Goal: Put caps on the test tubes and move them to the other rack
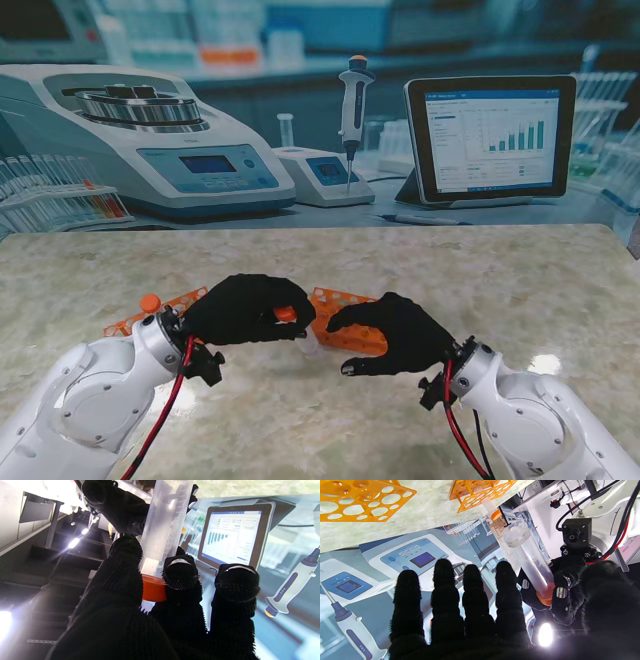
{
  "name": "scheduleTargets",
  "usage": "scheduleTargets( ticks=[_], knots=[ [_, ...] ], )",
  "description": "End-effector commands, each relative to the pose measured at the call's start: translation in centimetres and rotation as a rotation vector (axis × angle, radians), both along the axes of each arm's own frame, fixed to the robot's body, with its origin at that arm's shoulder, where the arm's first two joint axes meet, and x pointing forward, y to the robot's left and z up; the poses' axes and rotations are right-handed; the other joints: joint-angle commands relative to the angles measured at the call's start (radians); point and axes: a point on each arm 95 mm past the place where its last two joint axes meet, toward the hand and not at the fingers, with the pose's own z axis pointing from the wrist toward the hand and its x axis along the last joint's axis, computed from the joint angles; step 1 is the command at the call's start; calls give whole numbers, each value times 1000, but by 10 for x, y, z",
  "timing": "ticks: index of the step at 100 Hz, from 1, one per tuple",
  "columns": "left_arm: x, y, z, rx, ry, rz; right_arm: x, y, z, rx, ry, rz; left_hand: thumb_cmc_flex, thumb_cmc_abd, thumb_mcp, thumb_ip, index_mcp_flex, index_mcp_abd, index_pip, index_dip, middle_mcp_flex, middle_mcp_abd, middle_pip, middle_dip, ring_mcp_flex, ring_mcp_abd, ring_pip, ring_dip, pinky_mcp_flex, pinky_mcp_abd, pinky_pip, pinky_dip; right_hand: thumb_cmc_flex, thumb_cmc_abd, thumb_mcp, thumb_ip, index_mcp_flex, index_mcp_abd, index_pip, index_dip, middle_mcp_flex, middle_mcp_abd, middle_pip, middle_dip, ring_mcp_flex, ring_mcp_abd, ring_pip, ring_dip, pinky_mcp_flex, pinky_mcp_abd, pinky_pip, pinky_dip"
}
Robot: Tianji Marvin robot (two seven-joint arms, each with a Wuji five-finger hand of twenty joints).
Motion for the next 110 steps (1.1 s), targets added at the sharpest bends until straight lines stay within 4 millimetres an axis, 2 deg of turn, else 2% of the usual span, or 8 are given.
scheduleTargets(
  ticks=[1, 33, 64, 110],
  knots=[
    [-2, 2, -1, 14, 3, 4, 1, 1, 10, -16, -3, 15, 184, 190, 494, 107, 201, -12, 292, 181, 174, -165, 232, 61, -1, -44, 32, 18, 11, 19, -6, 48, -45, 28, 13, -2, 7, -39, 14, 11, -10, -23, 3, 8, -23, -2, -1, -3, -19, 15, -12, -6],
    [-1, 17, -8, 42, 11, 54, 14, 9, 37, -114, 18, 85, 185, 191, 492, 104, 198, -12, 291, 183, 171, -162, 234, 60, -3, -40, 37, 20, 4, 21, 5, 58, -65, 28, 27, -7, 13, -76, 26, 19, -1, -38, 3, 14, -26, -3, -2, -3, -27, 17, -20, -6],
    [2, 34, -16, 71, 20, 102, 24, 21, 64, -191, 30, 145, 189, 196, 483, 99, 194, -12, 292, 183, 164, -162, 234, 59, -13, -33, 37, 23, -9, 24, 4, 62, -79, 33, 33, -11, 12, -77, 26, 20, 2, -41, 1, 17, -29, -6, -4, -4, -35, 19, -28, -8],
    [5, 55, -19, 98, 16, 158, 30, 48, 79, -250, 68, 217, 196, 199, 473, 95, 192, -13, 293, 182, 158, -161, 237, 59, -19, -25, 38, 28, -26, 28, 5, 70, -94, 36, 37, -15, 10, -76, 24, 18, 0, -50, -1, 18, -35, -10, -10, -9, -46, 21, -36, -12]
  ],
)
